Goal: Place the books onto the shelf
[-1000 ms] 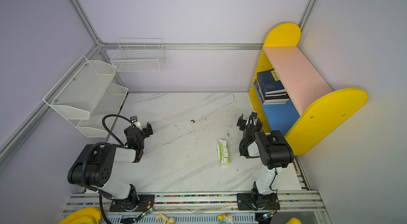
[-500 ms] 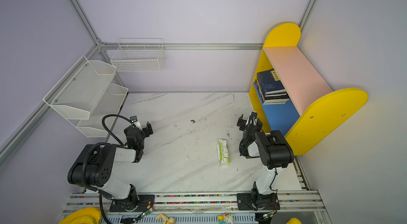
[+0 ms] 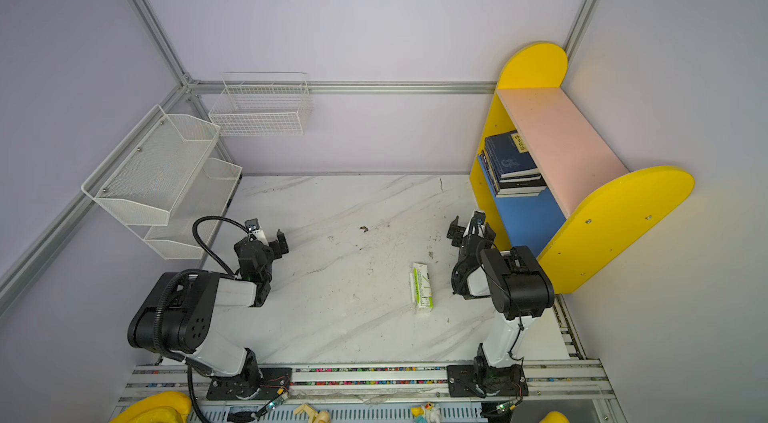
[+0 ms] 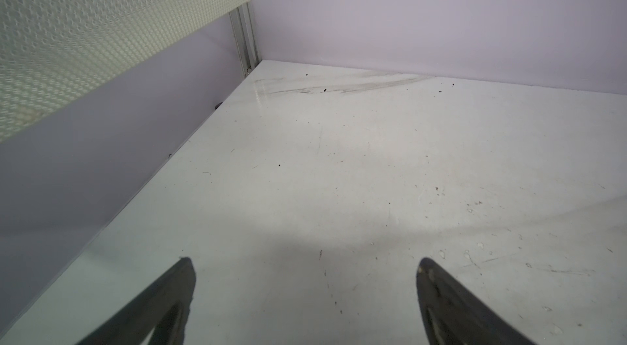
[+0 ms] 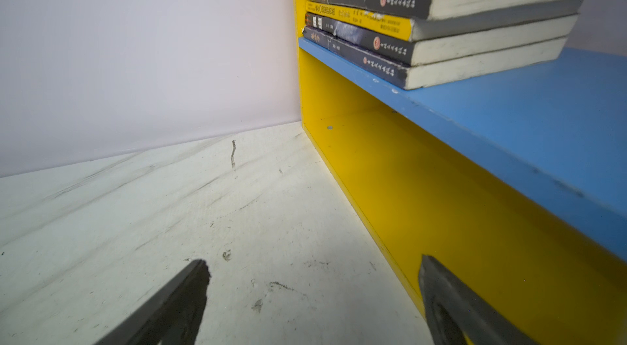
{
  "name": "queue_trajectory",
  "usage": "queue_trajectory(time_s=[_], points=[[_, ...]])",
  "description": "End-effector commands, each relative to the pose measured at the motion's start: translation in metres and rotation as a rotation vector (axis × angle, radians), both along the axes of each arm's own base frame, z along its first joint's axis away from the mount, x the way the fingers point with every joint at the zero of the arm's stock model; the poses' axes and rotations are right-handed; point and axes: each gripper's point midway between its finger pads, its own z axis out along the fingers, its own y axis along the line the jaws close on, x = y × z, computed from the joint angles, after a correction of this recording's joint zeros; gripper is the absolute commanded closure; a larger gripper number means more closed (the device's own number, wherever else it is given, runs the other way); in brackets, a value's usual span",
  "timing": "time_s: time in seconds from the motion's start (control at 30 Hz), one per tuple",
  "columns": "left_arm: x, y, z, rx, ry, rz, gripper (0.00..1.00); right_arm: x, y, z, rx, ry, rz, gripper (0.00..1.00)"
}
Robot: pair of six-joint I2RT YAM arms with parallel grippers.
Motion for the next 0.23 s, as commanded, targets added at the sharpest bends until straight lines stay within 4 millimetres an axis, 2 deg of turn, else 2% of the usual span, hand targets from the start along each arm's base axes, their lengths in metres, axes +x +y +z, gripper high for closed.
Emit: queue_trajectory(time_s=[0.0,0.2], points=[[-0.0033,0.0003,0.0082,0.021,-0.037,-0.009,0.0,0.0037,0.0002,0.0127,0.005,-0.041,0.004,0.03],[-0.0036,0.0003,0.0083,0.022,-0.037,-0.009,0.0,0.001,-0.001,0.016,-0.008,-0.053,0.002,0.03]])
